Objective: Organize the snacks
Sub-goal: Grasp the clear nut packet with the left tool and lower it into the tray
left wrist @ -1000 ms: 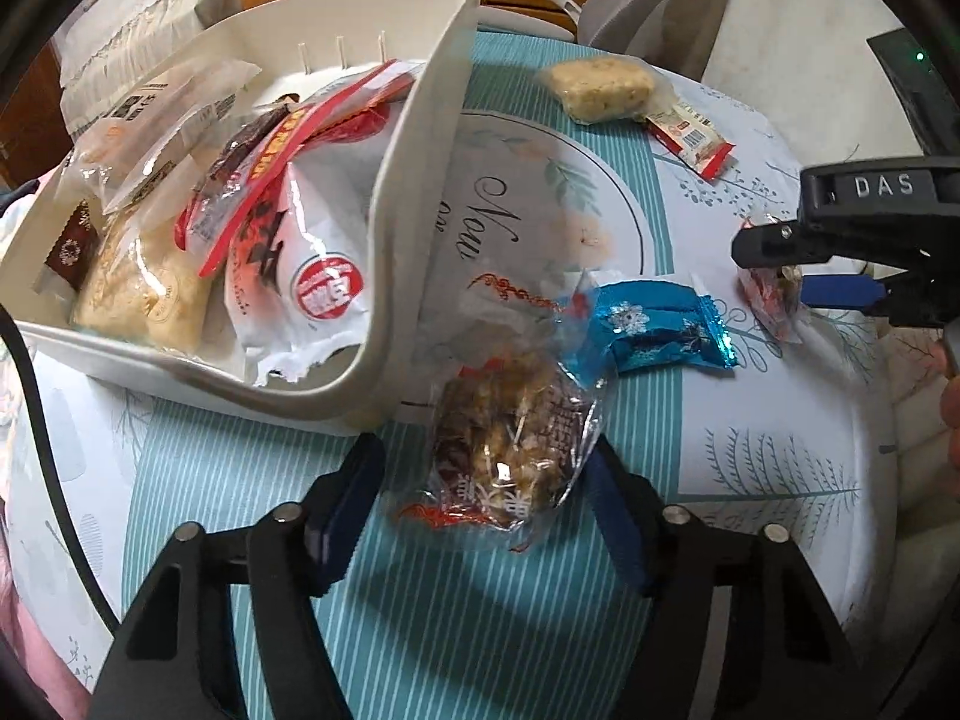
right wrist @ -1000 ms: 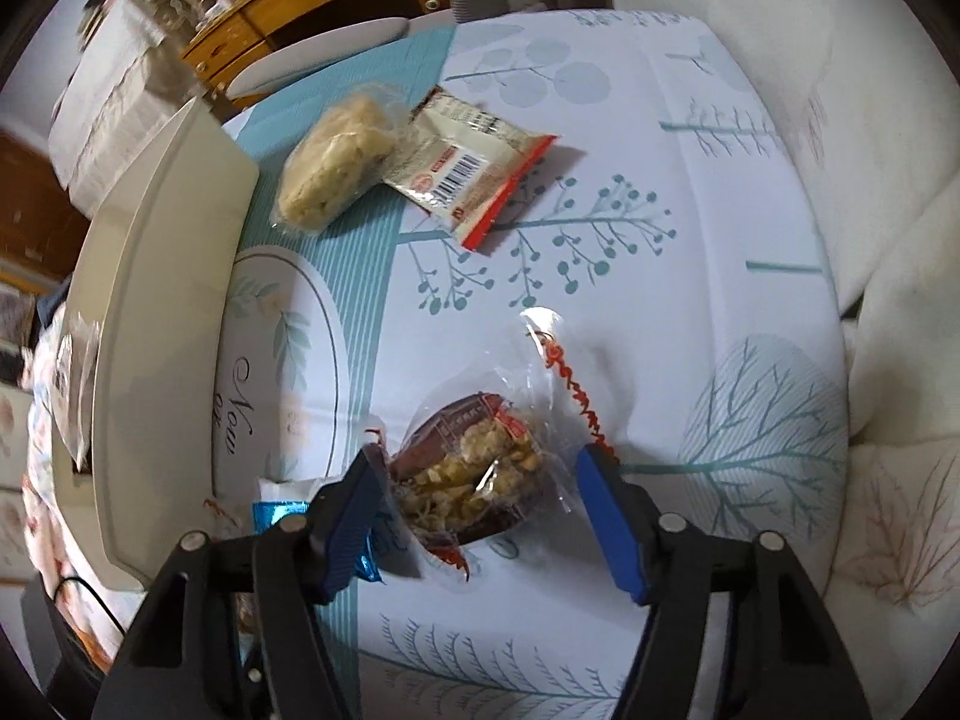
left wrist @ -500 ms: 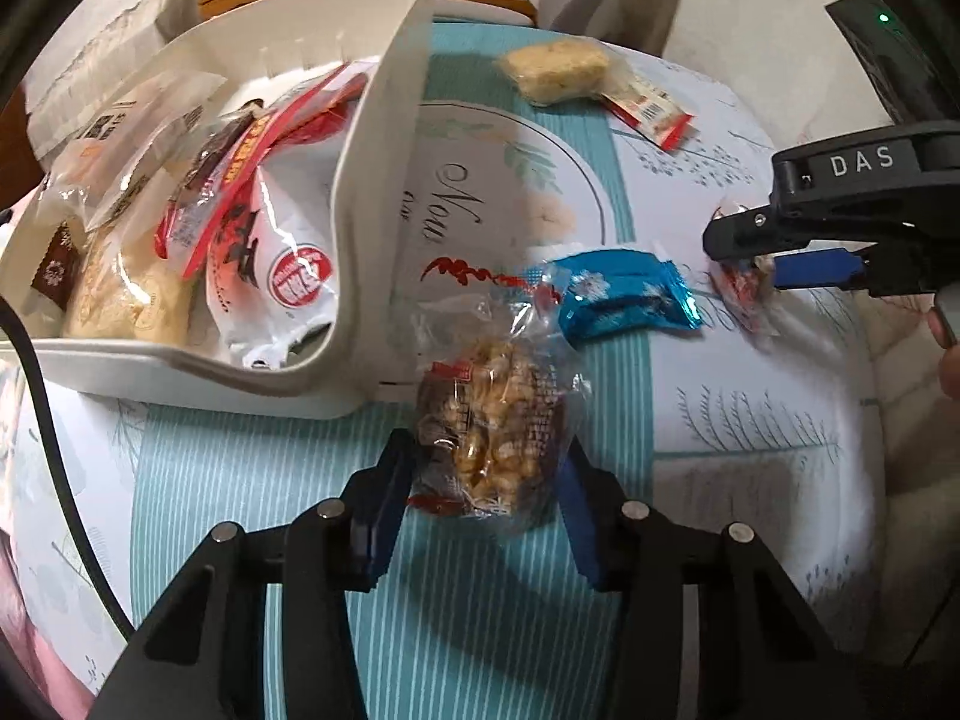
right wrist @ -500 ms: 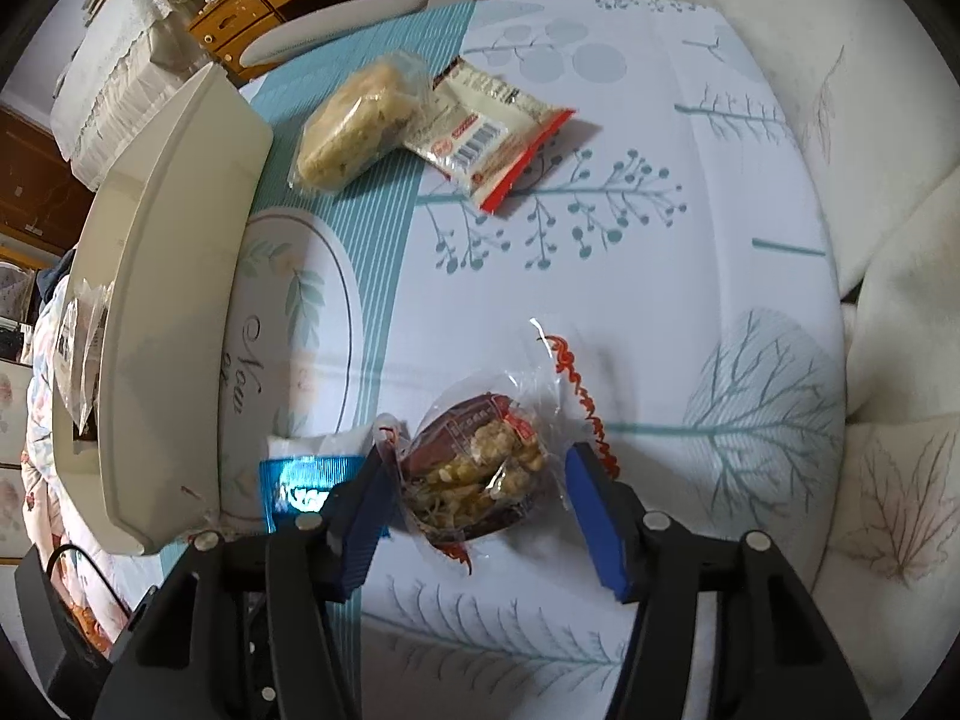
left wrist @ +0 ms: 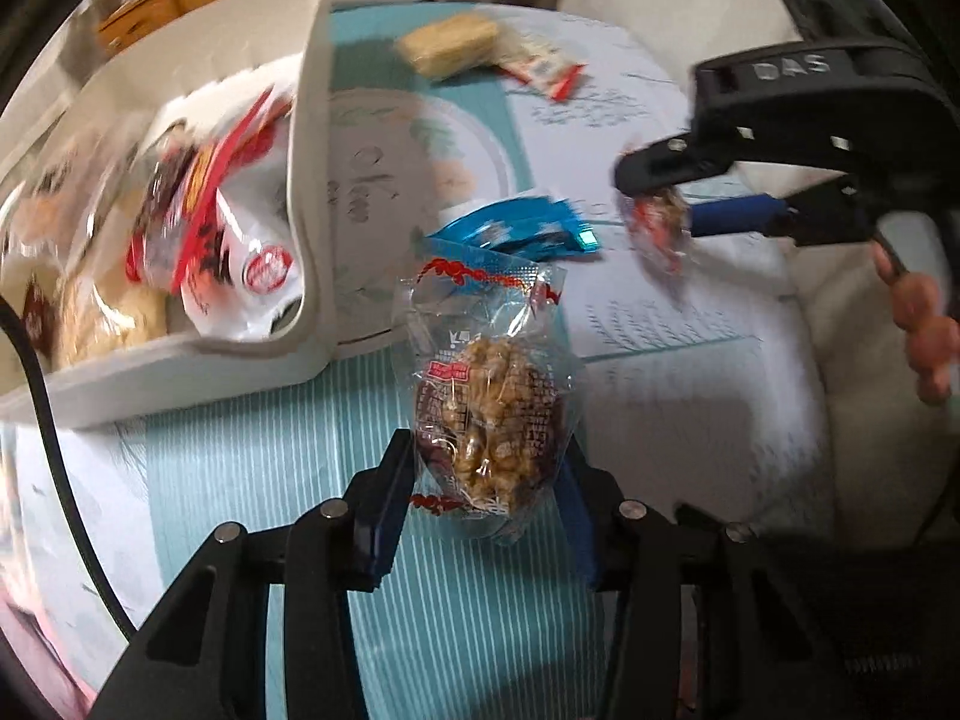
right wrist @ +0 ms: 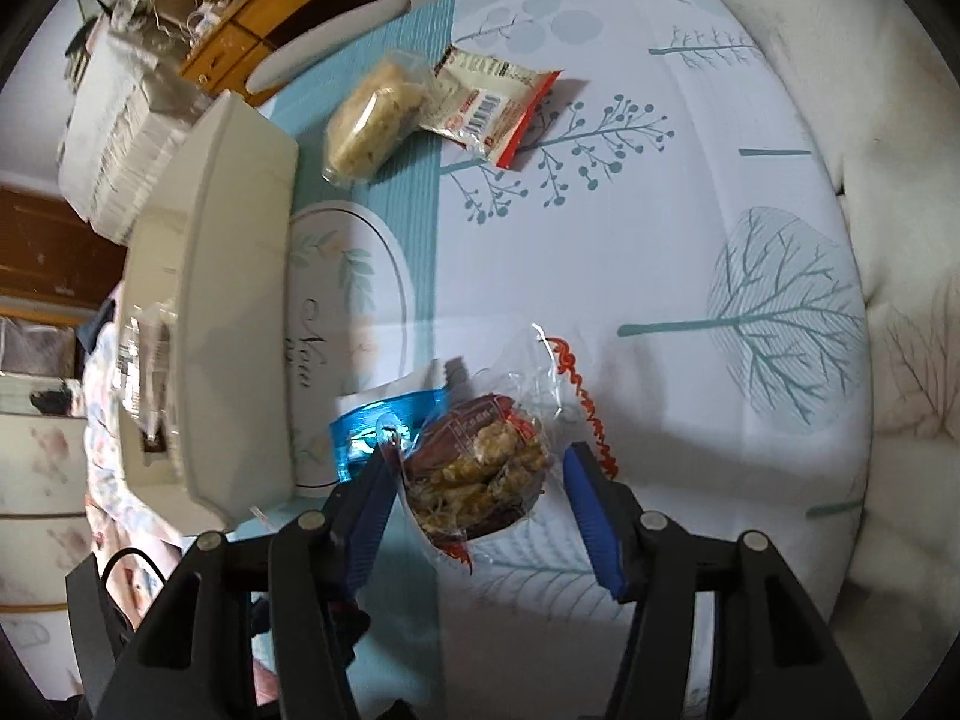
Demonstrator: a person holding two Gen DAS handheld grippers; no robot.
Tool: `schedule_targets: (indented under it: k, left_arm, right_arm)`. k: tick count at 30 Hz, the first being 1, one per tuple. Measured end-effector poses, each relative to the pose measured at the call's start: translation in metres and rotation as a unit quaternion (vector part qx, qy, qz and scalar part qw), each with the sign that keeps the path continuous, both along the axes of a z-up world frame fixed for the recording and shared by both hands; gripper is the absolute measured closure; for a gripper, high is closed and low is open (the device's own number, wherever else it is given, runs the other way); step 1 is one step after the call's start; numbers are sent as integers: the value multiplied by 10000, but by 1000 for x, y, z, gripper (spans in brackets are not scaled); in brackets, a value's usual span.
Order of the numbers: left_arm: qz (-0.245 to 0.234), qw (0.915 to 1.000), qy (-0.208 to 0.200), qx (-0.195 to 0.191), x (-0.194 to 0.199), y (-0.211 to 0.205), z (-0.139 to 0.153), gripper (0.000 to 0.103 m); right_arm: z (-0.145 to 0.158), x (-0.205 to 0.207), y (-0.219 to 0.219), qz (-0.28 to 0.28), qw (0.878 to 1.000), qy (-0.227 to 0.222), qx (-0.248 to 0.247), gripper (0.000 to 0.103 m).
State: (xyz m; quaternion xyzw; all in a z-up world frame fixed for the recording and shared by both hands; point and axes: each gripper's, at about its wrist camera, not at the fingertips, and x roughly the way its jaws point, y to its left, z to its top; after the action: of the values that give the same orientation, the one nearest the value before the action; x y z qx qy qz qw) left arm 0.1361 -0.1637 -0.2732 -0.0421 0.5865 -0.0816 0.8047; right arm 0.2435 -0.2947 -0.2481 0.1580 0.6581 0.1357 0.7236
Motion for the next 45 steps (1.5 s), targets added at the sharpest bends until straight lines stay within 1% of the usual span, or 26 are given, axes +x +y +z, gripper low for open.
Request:
schedule_targets:
  k: [3,6,8,13,17,24,28,30,33,38,42,45]
  left_arm:
    - [-323,9994,-104,-36,-1,0,20,59]
    - [-735,9969,-271,-95,-2,-1,43,59]
    - [-970,9942,-463,-109,-2,1,61,59]
    - [-1354,9866,-892,-204,11,12,99,59]
    - [-1446,9830,-1086,-331,24,32,120,59]
    - [-1318,9781,-1529,-498,44,88,158,59]
    - [-1202,9769,-1683,-545,56,123,168,59]
    - [-1150,9766,-1744,-504,65,143,171,59]
    - [-1002,9783,-1740,-520,74,172,170,59]
    - [-696,9825,-1599,-656,86,219,161,59]
    - [-593,9846,-1489,-699,92,242,154,59]
    - [-456,9858,-1392,-823,94,260,148,59]
  right_arm:
    - [10,-3,-6,-159,9998,-11,127,46]
    - [25,-5,-6,-288,9991,-101,306,46]
    - [36,-8,-4,-326,9986,-222,349,46]
    - [60,-13,4,-516,9960,-486,544,46]
    - [84,-18,13,-714,9919,-755,733,46]
    - [112,-21,45,-921,9850,-1145,906,46]
    - [125,-20,71,-945,9811,-1365,995,46]
    - [130,-20,86,-925,9791,-1477,1053,46]
    - [137,-20,110,-840,9761,-1651,1140,46]
    - [143,-19,148,-647,9737,-1814,1215,46]
    - [146,-17,180,-449,9736,-1880,1214,46]
    - [145,-15,199,-330,9748,-1868,1173,45]
